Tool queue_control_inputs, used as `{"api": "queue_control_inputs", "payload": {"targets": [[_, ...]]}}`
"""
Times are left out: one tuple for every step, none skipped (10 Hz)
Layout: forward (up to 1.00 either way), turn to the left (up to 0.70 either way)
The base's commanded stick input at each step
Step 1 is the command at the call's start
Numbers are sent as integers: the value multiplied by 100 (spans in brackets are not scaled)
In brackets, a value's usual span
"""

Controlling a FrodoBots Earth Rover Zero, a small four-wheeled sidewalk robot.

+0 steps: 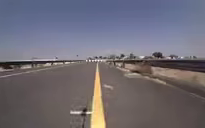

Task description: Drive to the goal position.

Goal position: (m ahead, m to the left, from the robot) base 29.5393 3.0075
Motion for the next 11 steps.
{"api": "queue_control_inputs", "payload": {"targets": [[100,2],[100,39],[100,39],[100,39],[100,26],[100,-1],[100,-1],[100,-1],[100,-1],[100,-1],[100,-1]]}}
